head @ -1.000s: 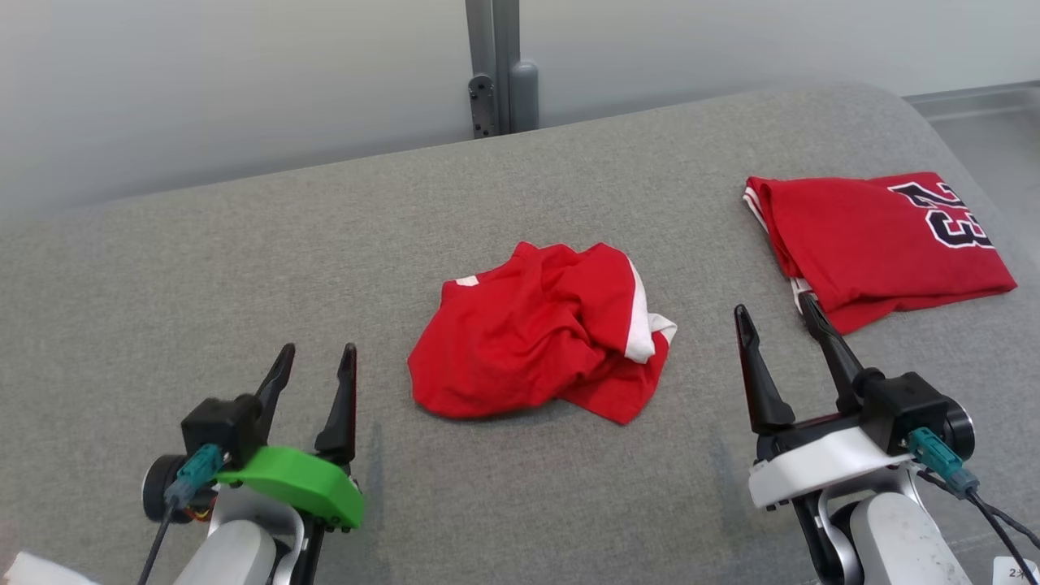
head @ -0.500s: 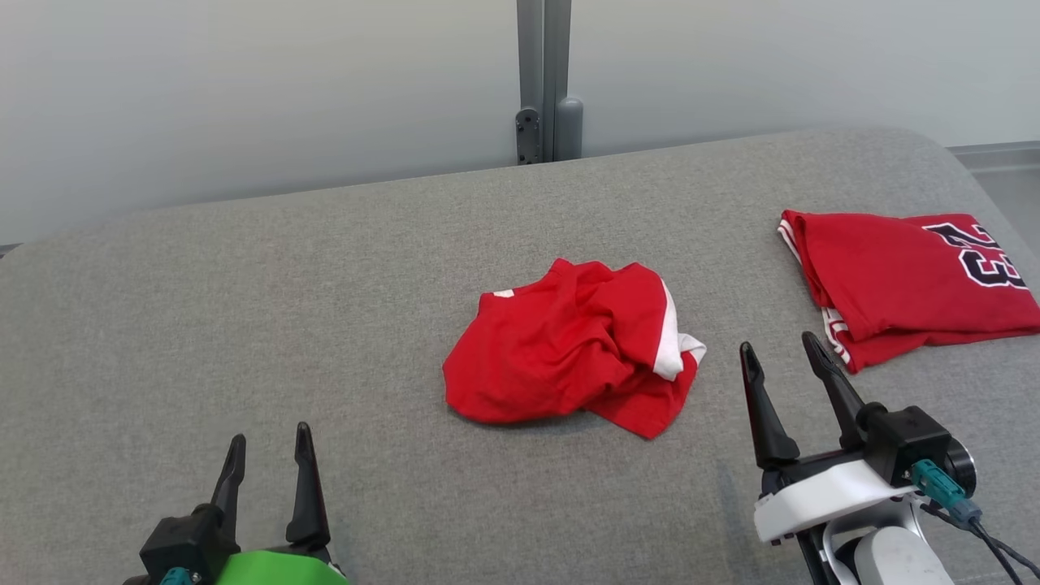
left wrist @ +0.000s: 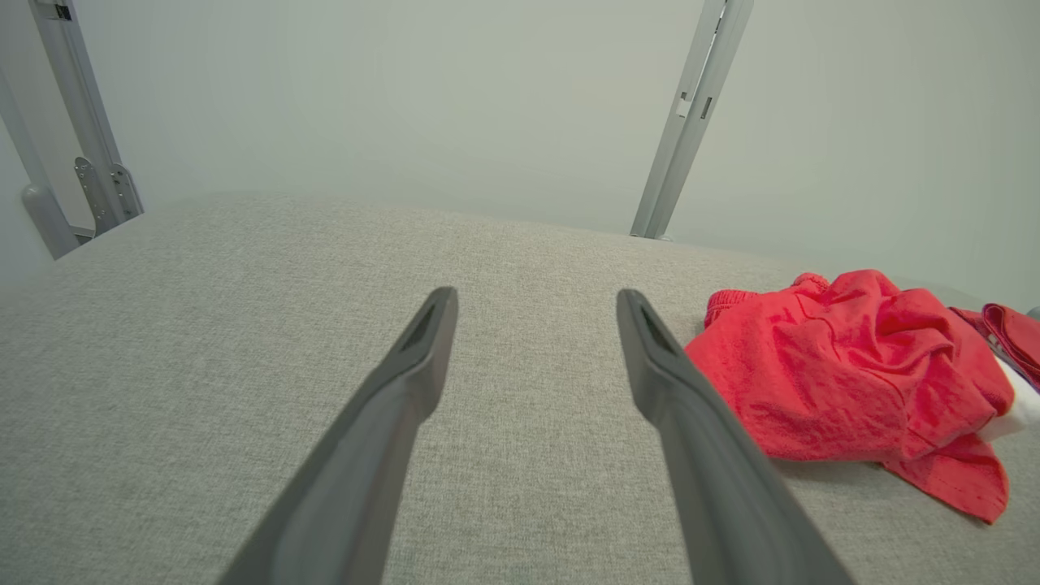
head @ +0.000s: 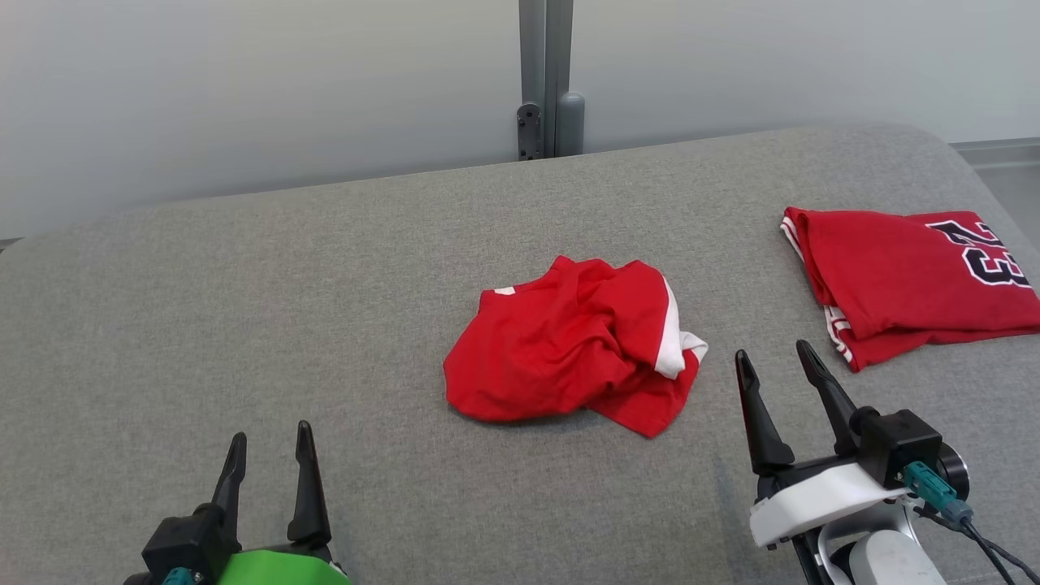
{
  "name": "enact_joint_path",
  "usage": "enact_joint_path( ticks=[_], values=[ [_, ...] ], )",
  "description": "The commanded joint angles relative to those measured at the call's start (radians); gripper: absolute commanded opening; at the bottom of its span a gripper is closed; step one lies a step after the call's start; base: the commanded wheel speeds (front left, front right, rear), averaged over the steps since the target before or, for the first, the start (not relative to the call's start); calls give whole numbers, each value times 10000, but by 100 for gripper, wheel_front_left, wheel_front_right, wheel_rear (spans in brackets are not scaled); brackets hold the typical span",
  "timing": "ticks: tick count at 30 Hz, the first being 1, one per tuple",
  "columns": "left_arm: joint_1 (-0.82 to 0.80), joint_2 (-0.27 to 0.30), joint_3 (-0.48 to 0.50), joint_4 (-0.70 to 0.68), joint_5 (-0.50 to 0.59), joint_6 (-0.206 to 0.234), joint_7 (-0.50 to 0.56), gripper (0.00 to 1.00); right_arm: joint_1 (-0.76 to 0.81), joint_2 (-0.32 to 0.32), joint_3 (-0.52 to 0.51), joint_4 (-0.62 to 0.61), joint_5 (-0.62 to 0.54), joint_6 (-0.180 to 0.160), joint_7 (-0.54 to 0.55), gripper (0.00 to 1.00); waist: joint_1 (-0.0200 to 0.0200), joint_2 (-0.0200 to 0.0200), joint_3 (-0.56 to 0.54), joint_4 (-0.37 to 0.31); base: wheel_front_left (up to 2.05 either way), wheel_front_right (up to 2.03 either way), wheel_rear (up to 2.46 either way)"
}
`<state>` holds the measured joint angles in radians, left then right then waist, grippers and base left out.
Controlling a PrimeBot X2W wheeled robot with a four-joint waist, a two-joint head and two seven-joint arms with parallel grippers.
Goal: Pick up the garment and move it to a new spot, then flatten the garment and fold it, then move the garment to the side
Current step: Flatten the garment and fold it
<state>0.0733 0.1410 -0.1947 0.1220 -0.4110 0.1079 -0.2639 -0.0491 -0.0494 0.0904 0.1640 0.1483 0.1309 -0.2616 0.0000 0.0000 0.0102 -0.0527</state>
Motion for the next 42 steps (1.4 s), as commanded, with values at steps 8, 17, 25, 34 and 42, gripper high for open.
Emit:
enact_joint_path(
  ticks=[8, 17, 25, 34, 42],
  values=[
    [-67, -189, 195, 203, 277, -289, -1, 100, -129, -25, -75, 114, -151, -3, -45, 100, 0, 0, 131, 116, 0, 0, 0],
    [-432, -358, 176, 333, 453, -510, -2, 100, -1644, -21, -1044, 1160, -392, -3, 734, 100, 0, 0, 607, 669, 0, 0, 0],
    [-807, -542, 98, 606, 433, -711, 0, 100, -3830, -172, -1053, 3142, 32, -3, 2564, 100, 0, 0, 1298, 1476, 0, 0, 0],
    [-1042, -733, 207, 795, 546, -862, -2, 100, -4761, -814, -260, 4913, 1774, -3, 4279, 100, 0, 0, 1572, 2145, 0, 0, 0],
    [-936, -801, 349, 918, 667, -943, -2, 100, -4933, -1350, 482, 4934, 2743, -3, 3779, 0, 0, 0, 1344, 2224, 0, 0, 0]
  ],
)
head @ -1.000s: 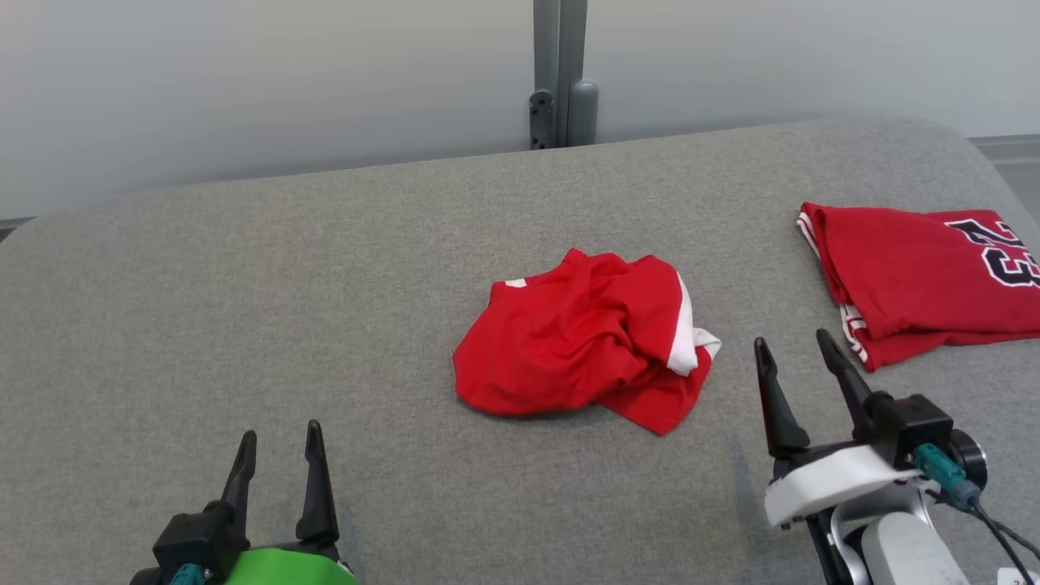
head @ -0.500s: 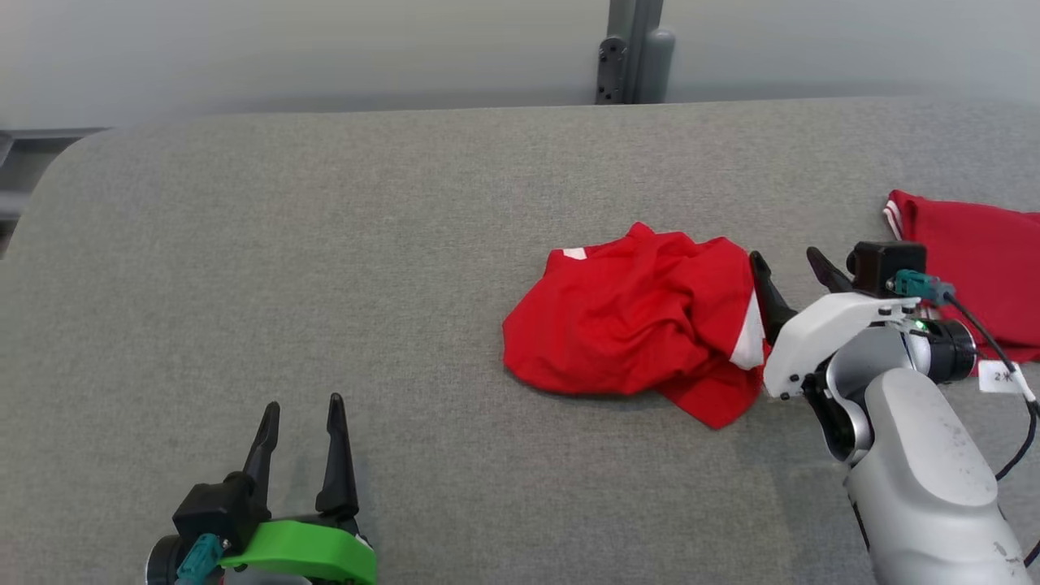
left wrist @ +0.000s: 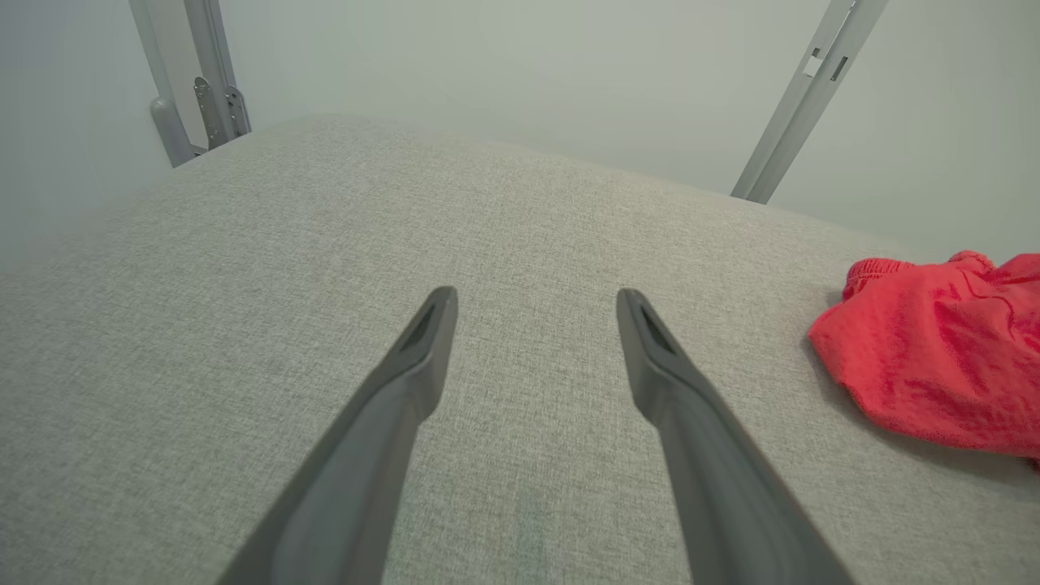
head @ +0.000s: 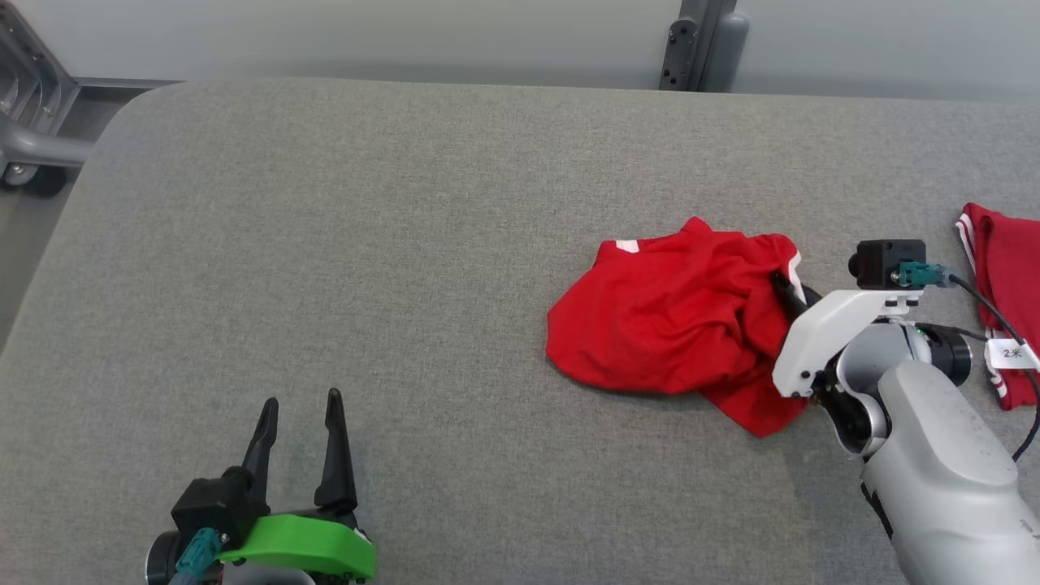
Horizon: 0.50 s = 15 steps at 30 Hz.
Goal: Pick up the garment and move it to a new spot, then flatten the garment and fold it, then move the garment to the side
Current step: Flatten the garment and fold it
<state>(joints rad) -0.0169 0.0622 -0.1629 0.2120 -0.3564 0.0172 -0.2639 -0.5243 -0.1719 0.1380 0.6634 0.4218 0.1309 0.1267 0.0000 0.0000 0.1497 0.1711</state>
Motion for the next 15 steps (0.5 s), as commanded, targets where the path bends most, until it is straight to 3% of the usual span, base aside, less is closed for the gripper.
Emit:
enact_joint_path(
  ticks=[1, 7, 15],
  values=[
    [19, -20, 59, 20, 154, -55, -2, 100, -318, -246, 180, -110, -92, -2, -498, 0, 0, 0, -127, -52, 0, 0, 0],
    [156, -42, 84, 55, 225, -99, -2, 100, -1149, -525, 260, -326, -367, -3, -1685, 0, 0, 0, -403, -171, 0, 0, 0],
    [354, -63, 75, 101, 252, -161, -2, 100, -2022, -315, 821, -1303, -670, -2, -2456, 0, 0, 0, -771, -236, 0, 0, 0]
  ],
)
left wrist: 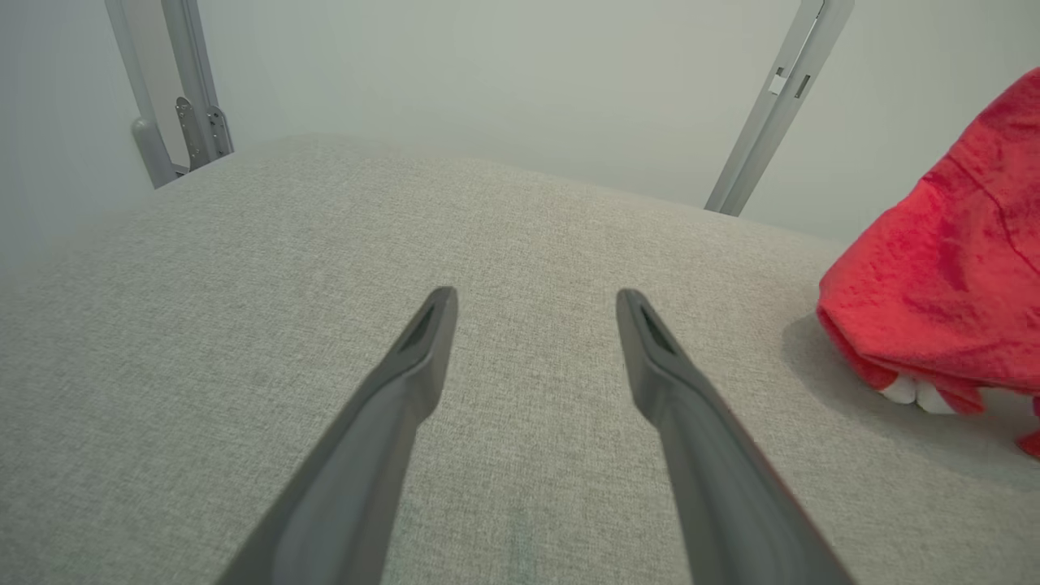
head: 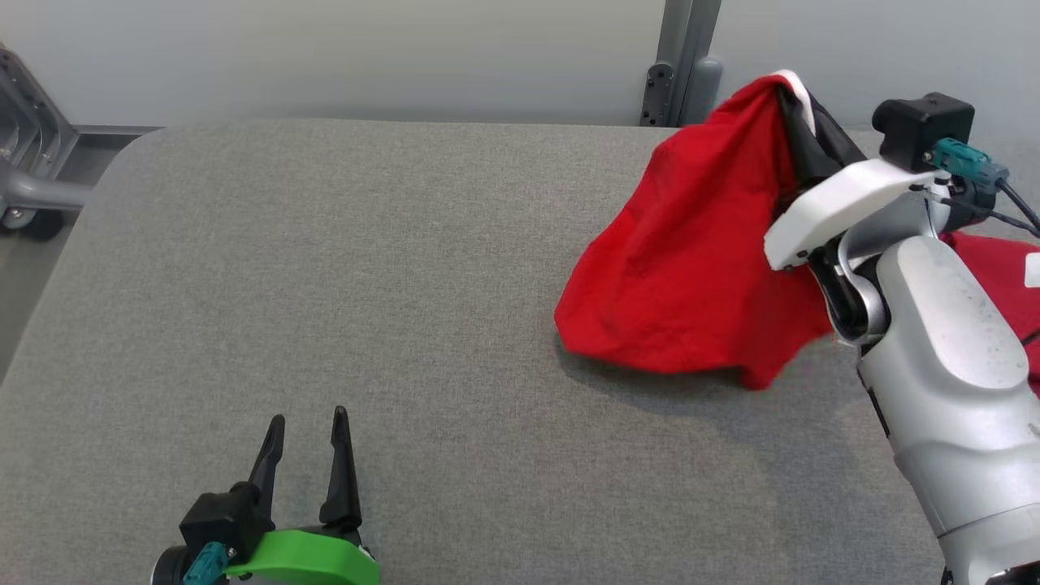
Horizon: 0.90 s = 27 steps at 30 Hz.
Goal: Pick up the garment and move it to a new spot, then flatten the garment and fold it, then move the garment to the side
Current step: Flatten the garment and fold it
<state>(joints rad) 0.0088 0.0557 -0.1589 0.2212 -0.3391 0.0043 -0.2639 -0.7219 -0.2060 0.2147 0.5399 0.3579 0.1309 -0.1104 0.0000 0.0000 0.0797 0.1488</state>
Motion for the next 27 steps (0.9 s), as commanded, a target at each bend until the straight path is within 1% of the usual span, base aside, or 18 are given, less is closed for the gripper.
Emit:
enact_joint_path(
  ticks=[1, 5, 10, 14, 18, 23, 24, 25, 26, 27],
  values=[
    [110, -1, 22, 9, 80, -38, -2, 100, -56, 89, 226, -208, -65, -3, -62, 0, 0, 0, -108, -5, 0, 0, 0],
    [167, -6, -51, 13, 75, -52, -2, 100, 441, 432, 1233, -660, 135, -2, 199, 0, 0, 0, -203, 83, 0, 0, 0],
    [195, -12, -99, -15, 64, -82, -2, 100, 1415, 797, 2921, -896, 512, -2, 463, 0, 0, 0, -200, 235, 0, 0, 0],
    [133, -16, -102, -7, 59, -83, -2, 100, 2148, 1065, 4174, -700, 960, -3, 492, 0, 0, 0, -154, 307, 0, 0, 0],
    [56, -22, -122, -18, 50, -64, -2, 100, 2524, 1312, 5250, -347, 1257, -2, 278, 0, 0, 0, -74, 349, 0, 0, 0],
    [-39, -30, -142, -2, 4, -56, -2, 100, 2299, 1466, 6444, 279, 1214, -2, -101, 0, 0, 0, 27, 352, 0, 0, 0],
    [-67, -31, -156, 8, -9, -61, -2, 100, 2223, 1481, 6654, 468, 1222, -3, -236, 11, 0, 0, 48, 357, 0, 0, 0],
    [-97, -33, -169, 20, -22, -67, -2, 100, 2173, 1495, 6855, 632, 1207, -2, -343, 39, 0, 0, 67, 363, 0, 0, 0],
    [-124, -34, -179, 28, -33, -75, -2, 100, 2118, 1513, 7002, 770, 1185, -2, -485, 82, 0, 0, 87, 369, 0, 0, 0],
    [-146, -36, -190, 36, -44, -83, -2, 100, 2053, 1525, 7143, 899, 1186, -2, -616, 100, 0, 0, 102, 375, 0, 0, 0]
  ],
)
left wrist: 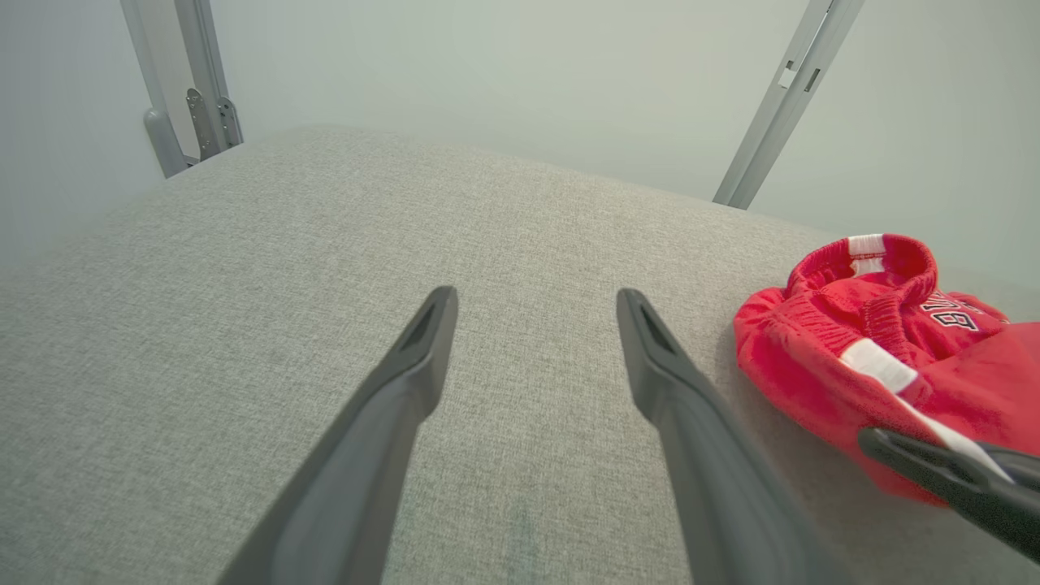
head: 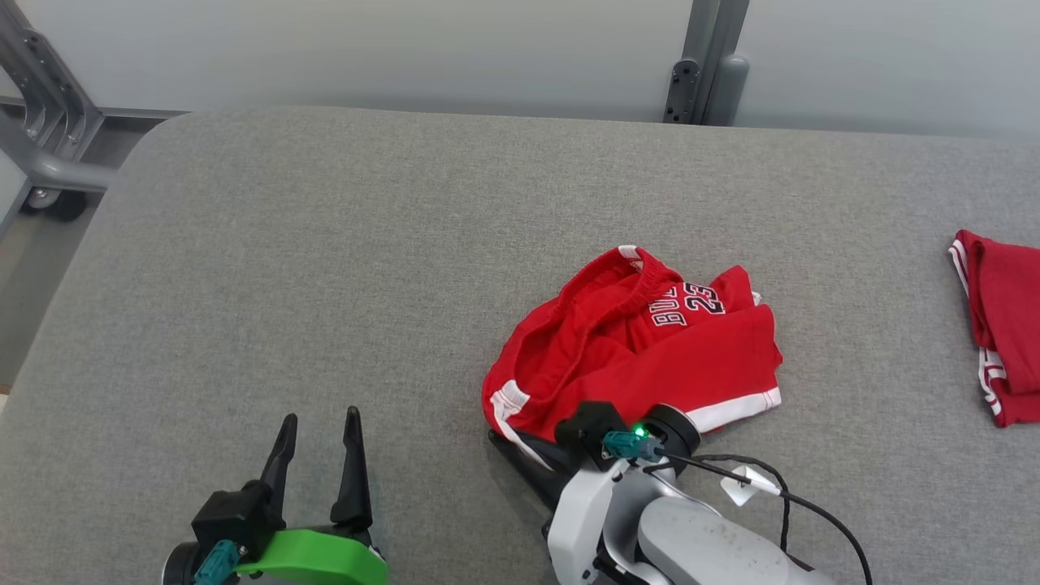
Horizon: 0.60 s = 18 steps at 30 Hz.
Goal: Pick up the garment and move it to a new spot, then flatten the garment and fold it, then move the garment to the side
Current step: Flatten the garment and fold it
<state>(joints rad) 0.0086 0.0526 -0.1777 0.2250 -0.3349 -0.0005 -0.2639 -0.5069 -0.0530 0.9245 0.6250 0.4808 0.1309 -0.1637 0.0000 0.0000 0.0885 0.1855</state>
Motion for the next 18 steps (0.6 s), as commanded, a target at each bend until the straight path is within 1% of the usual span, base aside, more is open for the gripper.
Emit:
enact_joint_path(
  ticks=[1, 7, 11, 14, 18],
  values=[
    [-155, -6, 2, 5, -93, -35, -2, 100, -111, 6, 137, 129, 54, -2, -175, 100, 0, 0, 28, 10, 0, 0, 0],
    [-128, -12, 91, -7, -117, 12, -2, 100, -307, 10, 503, 139, 622, -3, -650, 100, 0, 0, 44, -99, 0, 0, 0],
    [-81, -15, 149, -72, -91, 10, -2, 100, -209, 13, 85, -44, 670, -2, -911, 100, 0, 0, 9, -286, 0, 0, 0],
    [-28, -16, 156, -136, -46, -27, -2, 100, 14, -228, -636, -219, 360, -3, -1005, 100, 0, 0, -10, -457, 0, 0, 0],
    [-52, -16, 8, -172, 115, -156, -2, 100, 454, -481, -2307, -761, -245, -3, -1015, 100, 0, 0, 14, -696, 0, 0, 0]
  ],
)
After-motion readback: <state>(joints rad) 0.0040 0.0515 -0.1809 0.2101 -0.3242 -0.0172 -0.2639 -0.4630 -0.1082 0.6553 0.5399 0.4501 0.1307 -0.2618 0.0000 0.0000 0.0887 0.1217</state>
